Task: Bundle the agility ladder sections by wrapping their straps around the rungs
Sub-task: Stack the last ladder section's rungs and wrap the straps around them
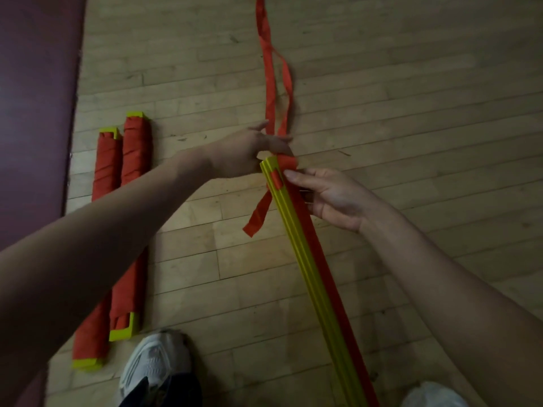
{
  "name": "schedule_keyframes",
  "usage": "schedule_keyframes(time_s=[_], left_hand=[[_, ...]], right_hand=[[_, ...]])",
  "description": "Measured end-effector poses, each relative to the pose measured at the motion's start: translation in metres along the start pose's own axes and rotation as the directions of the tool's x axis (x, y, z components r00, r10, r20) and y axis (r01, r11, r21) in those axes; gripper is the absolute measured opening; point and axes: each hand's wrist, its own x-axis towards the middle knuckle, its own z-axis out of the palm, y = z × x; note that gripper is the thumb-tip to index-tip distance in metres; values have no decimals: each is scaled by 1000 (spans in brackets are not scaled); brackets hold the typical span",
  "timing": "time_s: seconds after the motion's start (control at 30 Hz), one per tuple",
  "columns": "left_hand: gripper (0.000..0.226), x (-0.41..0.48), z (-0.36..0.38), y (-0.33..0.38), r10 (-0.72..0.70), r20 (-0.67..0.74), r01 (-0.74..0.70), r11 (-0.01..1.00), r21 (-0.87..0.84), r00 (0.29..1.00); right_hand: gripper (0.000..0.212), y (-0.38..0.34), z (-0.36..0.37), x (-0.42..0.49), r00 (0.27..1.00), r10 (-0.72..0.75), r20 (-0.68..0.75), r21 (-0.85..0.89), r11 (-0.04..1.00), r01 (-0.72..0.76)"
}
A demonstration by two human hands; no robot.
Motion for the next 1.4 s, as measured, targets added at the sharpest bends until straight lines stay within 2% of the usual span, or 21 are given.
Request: schedule_keyframes(time_s=[0.1,0.17,0.27,0.4,0.47,0.57,0.63,0.77,0.87,0.93,1.1,1.23,1.33,1.4], left_hand=[[23,-3,0,2,-114,-62,112,993,-43,992],[17,-6,2,4,-132,-62,125,987,-104,989],[21,-12,1,4,-139,-93,125,981,-147,986],[25,-15,-9,3,-148,-99,129,976,-175,984],[20,-16,-8,3,-176,-202,142,975,-172,964],[14,-18,4,6,-250,-426,146,954,-261,870],[11,-18,13,8,-294,-473,162,940,-299,830],[9,-15,21,11,-401,-369,209,862,-461,839],[15,-18,21,7,-462,-166,290,756,-586,871],[19,-21,23,7,-467,-44,347,714,-608,883],[24,-22,23,8,-559,-50,372,614,-696,828],[15,-25,16,11,-562,-9,397,594,-700,827],[17,-29,14,18,-530,45,399,576,-713,847],[17,-31,17,22,-526,68,396,542,-741,848]], right_hand=[[27,-4,2,-1,1000,12,9,-28,1000,-12],[25,-5,3,-2,1000,20,13,-32,999,-19],[29,-5,5,-4,1000,22,10,-45,999,-21],[31,-1,6,-5,1000,16,20,-151,988,-13],[29,-1,7,-5,1000,-9,24,-179,984,13],[22,-2,9,-4,998,-64,7,-157,986,64],[19,-3,9,-4,996,-89,-6,-153,984,87],[14,1,12,-2,980,-182,-80,-169,971,167],[10,3,13,0,959,-247,-140,-190,957,219],[9,4,12,3,939,-297,-174,-220,941,257],[13,-3,18,10,911,-363,-194,-322,901,291],[28,-9,21,19,869,-423,-259,-448,849,280],[31,-12,19,21,815,-492,-306,-584,773,247],[31,-15,19,19,775,-553,-305,-724,664,189]])
